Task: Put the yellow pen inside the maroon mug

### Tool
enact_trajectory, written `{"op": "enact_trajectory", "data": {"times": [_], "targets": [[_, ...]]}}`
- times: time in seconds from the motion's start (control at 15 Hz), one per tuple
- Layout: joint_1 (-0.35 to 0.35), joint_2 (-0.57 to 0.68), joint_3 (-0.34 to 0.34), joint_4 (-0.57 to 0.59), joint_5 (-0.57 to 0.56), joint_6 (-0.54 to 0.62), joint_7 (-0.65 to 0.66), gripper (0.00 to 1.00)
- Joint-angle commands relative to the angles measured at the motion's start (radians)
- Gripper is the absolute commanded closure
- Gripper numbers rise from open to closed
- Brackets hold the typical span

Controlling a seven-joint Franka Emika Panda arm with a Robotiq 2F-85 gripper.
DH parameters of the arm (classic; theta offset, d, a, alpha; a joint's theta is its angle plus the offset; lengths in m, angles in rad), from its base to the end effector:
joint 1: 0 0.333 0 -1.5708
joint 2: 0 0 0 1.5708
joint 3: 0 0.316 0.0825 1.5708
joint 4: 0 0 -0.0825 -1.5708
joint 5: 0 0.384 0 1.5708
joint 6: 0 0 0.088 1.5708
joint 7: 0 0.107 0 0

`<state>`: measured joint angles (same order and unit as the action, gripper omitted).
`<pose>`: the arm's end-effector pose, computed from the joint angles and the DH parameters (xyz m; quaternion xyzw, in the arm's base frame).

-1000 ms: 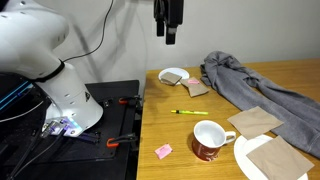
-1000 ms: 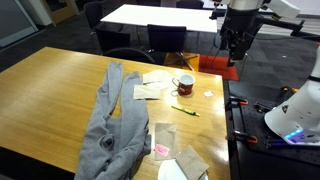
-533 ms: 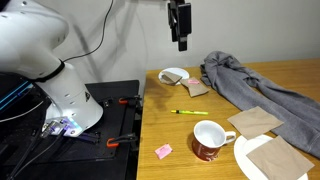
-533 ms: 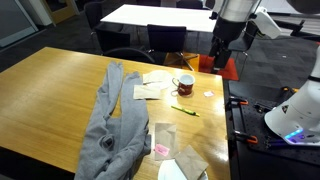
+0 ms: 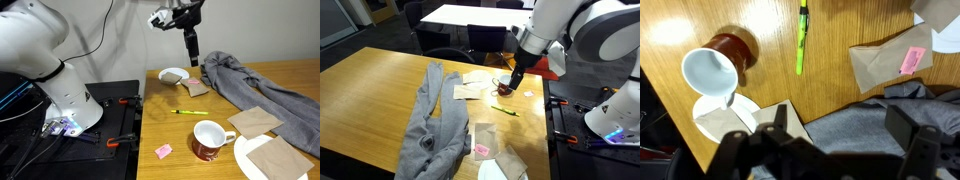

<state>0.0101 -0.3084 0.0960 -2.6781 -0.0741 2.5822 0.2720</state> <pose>0.4159 0.0444 0.3548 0.9923 -0.0540 0.1100 0.0172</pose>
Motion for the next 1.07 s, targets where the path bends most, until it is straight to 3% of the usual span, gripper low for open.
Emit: {"op": "enact_trajectory", "data": {"times": [0.0, 0.53, 1.0], "targets": [[-0.030, 0.140, 0.023, 0.028, -0.016, 0.125, 0.078, 0.00], [-0.018, 0.364, -0.029, 0.092, -0.029, 0.240, 0.132, 0.00], [0.037, 0.466, -0.098, 0.115, -0.046, 0.306, 0.196, 0.00]]}}
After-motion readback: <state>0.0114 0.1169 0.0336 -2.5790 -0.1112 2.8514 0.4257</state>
